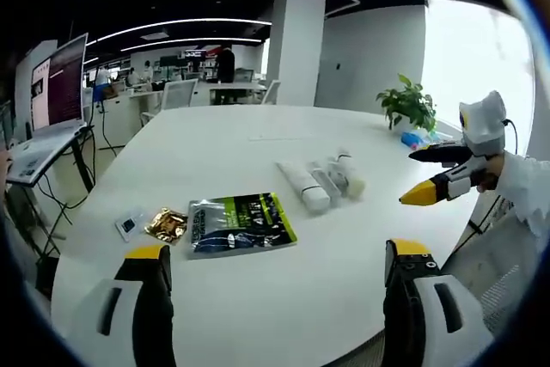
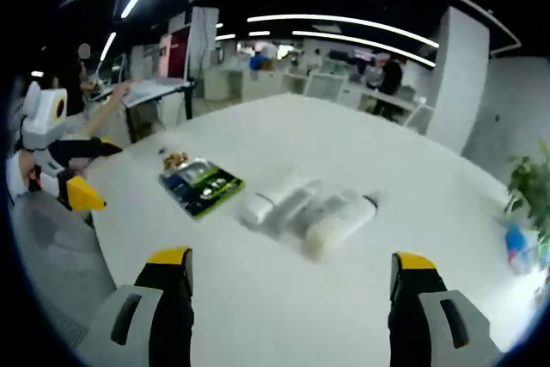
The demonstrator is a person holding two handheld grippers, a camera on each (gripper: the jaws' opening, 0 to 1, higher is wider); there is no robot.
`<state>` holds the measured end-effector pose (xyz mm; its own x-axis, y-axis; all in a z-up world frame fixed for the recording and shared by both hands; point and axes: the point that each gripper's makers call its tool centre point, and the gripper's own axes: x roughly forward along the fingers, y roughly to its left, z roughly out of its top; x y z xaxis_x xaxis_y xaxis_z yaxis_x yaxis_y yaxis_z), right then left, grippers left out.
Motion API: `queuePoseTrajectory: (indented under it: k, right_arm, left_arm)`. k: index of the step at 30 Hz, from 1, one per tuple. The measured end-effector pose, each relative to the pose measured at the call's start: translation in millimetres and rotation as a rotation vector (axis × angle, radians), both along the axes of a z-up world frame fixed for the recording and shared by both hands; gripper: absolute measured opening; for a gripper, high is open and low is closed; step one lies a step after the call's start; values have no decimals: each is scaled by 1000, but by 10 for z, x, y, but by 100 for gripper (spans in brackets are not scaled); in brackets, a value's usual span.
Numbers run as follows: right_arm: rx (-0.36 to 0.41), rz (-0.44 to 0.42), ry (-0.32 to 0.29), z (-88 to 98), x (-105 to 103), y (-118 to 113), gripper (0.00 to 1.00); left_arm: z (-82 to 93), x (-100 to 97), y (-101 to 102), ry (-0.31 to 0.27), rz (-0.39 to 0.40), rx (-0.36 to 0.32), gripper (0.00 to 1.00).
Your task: Arrange the skincare products in the storage area until every visible bottle or jar stands upright without overlapping.
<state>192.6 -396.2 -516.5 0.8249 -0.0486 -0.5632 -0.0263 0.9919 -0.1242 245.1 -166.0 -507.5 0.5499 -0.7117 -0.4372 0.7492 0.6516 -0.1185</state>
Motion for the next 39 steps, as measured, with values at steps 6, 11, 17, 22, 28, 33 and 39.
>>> queuePoseTrajectory:
  k: [6, 11, 17, 22, 28, 33, 39]
  right_arm:
    - [-12, -28, 11, -48, 152, -184, 99]
    - [-2, -44, 25, -108, 240, -311, 97]
    - [-9, -75, 40, -185, 365, -502, 94]
    - [20, -83, 53, -247, 441, -550, 91]
    - [24, -85, 76, -280, 530, -580, 83]
    - [35, -103, 86, -280, 634, -641, 72]
    - [45, -121, 119, -385, 701, -675, 67]
  left_arm:
    - [26, -22, -15, 1, 1, -8, 97]
    - [40, -25, -17, 0, 3, -11, 97]
    - [25, -2, -4, 5, 10, -7, 97]
    - [21, 2, -1, 6, 10, -10, 97]
    - [30, 15, 8, 6, 13, -17, 96]
    - [23, 10, 8, 8, 14, -10, 96]
    - [24, 3, 5, 12, 12, -13, 96]
